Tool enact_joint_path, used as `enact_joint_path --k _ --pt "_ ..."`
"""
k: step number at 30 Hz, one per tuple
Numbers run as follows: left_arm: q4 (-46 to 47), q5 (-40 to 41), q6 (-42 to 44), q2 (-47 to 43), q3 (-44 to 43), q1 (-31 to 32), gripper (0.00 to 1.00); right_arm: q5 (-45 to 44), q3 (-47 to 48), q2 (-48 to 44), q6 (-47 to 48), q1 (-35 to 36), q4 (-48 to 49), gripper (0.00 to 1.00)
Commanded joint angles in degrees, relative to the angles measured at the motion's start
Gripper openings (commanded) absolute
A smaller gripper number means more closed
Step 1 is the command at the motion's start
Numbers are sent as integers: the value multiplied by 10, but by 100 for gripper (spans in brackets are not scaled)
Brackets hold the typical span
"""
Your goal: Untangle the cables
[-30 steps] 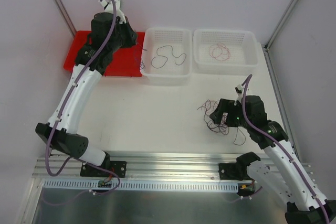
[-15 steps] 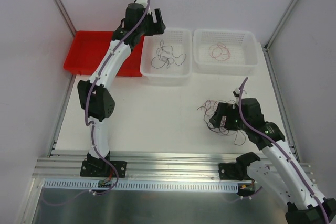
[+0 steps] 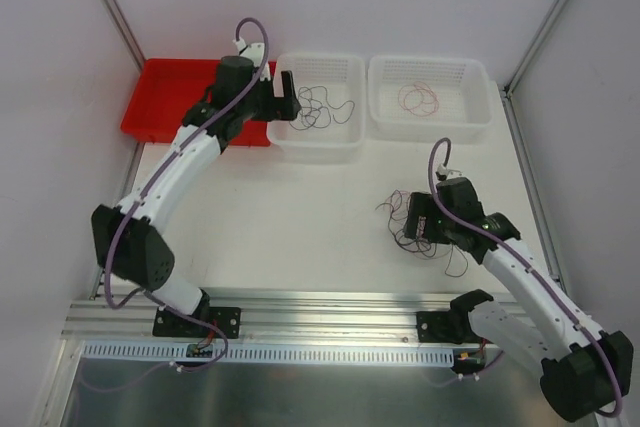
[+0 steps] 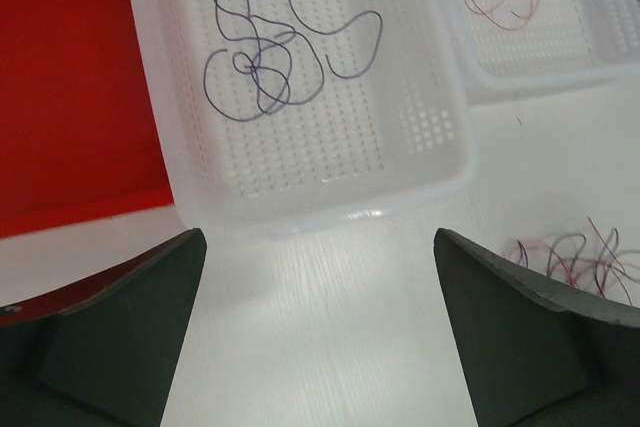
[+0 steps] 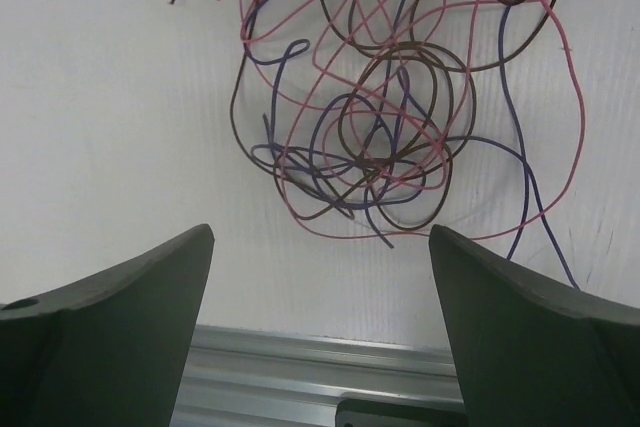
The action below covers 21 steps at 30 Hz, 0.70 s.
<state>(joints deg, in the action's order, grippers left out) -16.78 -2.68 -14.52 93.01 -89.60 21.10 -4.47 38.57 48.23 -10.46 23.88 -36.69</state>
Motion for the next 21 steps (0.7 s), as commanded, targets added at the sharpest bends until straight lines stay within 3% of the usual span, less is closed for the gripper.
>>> enact_joint_path --k 1,9,13,19,21 --pt "11 -11 -11 -108 102 30 99 -42 14 45 -10 -3 28 93" --pt "10 -12 -63 -283 336 105 99 39 29 217 14 12 133 81" --pt "10 -14 -100 -349 410 123 99 101 69 288 -8 97 176 71" --pt "10 -10 -154 -430 491 132 99 97 143 345 -29 238 194 71" --pt "10 -11 -164 -448 505 133 99 80 165 346 -32 256 188 72"
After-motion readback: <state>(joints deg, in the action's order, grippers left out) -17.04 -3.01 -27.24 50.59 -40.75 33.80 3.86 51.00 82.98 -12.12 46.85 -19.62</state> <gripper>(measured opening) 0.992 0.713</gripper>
